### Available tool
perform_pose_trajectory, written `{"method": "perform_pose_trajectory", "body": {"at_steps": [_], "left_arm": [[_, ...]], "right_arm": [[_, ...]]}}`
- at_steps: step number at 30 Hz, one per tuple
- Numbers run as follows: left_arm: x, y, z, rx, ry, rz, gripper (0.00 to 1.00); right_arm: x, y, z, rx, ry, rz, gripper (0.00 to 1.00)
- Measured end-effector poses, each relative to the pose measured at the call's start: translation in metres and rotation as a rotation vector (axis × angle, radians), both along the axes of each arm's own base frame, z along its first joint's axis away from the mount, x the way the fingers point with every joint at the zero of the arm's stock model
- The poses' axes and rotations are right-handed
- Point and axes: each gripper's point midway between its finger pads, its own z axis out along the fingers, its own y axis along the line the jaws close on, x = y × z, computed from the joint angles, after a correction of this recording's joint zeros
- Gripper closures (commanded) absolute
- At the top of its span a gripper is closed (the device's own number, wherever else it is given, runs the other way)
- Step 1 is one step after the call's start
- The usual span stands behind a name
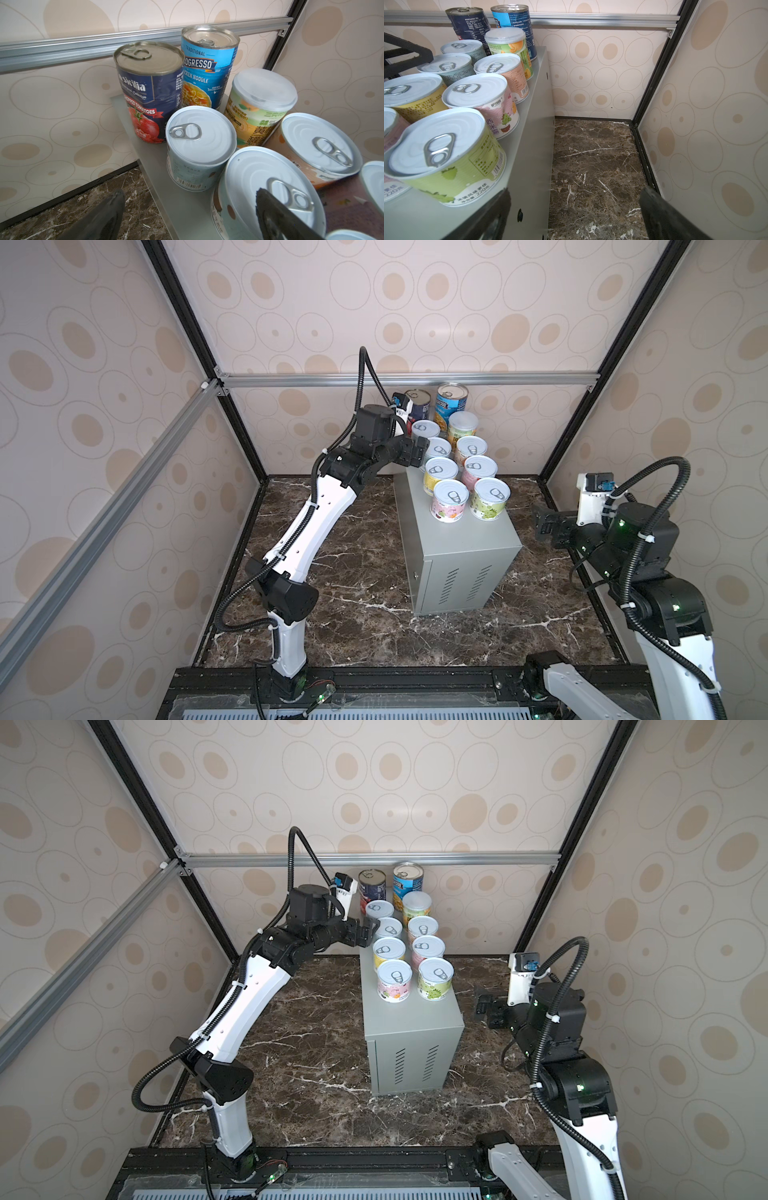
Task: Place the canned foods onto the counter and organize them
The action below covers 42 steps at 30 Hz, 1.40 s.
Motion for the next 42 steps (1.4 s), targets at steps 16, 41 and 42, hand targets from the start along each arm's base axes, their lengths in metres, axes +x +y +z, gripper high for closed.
{"method": "perform_pose_trajectory", "body": {"at_steps": [16,41,42], "left_arm": [[0.003,0.005,0.000,0.008,-0.006,0.031,0.02],[0.000,0.014,0.000,0.018,-0.005,0.060,0.02],[0.000,0.014,0.000,0.019,-0.005,0.060,0.02]], "right_arm": [[0.000,0.000,0.000,0.000,0.000,0.000,0.00],[0.001,0.000,-0.003,0.000,0.008,0.000,0.00],[0.001,0.000,-0.003,0.000,0.008,0.000,0.00]]}}
